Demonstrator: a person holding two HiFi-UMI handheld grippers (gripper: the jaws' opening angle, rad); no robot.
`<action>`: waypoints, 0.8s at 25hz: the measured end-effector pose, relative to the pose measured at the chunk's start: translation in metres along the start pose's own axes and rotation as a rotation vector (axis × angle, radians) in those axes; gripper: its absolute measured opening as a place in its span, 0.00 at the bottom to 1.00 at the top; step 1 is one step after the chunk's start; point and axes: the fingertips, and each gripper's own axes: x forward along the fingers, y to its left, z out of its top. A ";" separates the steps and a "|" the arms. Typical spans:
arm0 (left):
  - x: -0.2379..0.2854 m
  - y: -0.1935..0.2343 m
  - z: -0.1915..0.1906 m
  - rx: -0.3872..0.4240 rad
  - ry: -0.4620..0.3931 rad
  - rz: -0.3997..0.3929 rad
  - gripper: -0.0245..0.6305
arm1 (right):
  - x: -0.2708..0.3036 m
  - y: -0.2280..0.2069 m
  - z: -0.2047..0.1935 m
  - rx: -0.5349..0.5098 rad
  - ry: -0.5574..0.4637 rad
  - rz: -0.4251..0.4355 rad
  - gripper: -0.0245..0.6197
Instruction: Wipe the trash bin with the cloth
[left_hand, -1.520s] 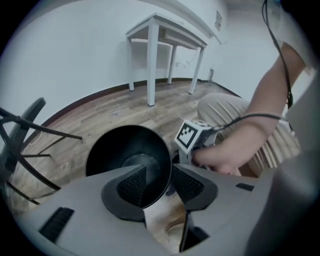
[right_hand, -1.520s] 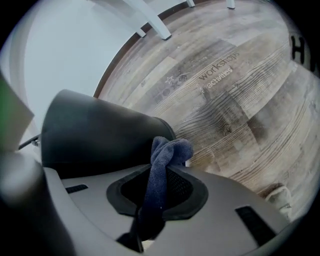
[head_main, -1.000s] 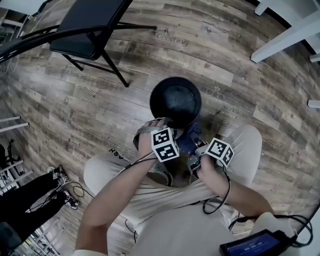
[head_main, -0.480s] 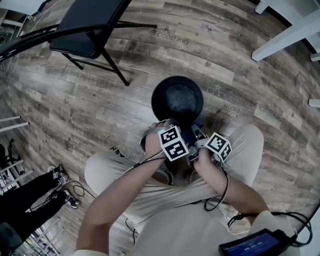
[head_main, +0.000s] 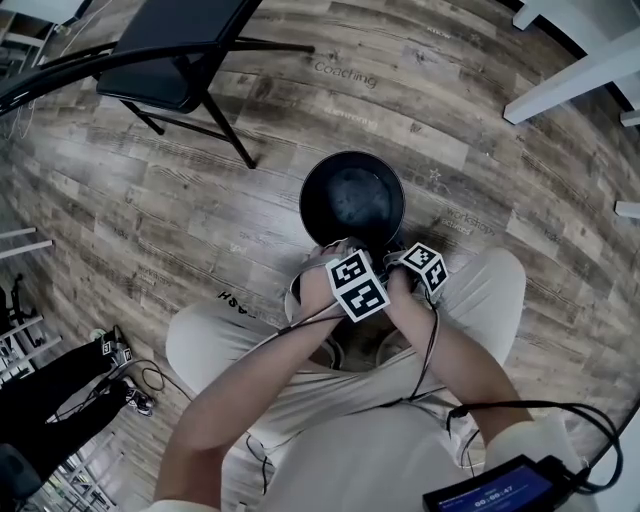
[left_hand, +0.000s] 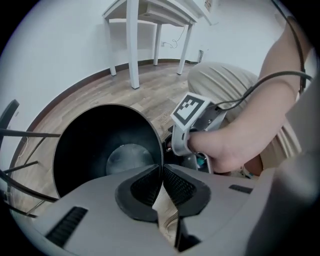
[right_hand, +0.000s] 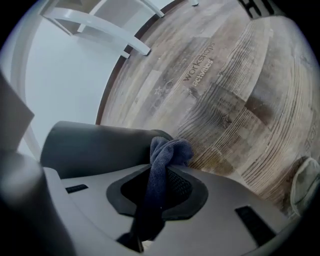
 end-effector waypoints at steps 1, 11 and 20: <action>0.000 0.000 0.002 -0.010 -0.005 0.005 0.10 | 0.008 -0.006 0.002 0.003 0.004 -0.020 0.15; 0.004 -0.001 0.012 -0.088 -0.080 0.022 0.10 | 0.066 -0.052 0.018 -0.051 0.066 -0.138 0.15; -0.014 -0.012 0.013 0.076 -0.052 0.031 0.17 | 0.012 -0.029 -0.016 -0.059 0.165 -0.200 0.15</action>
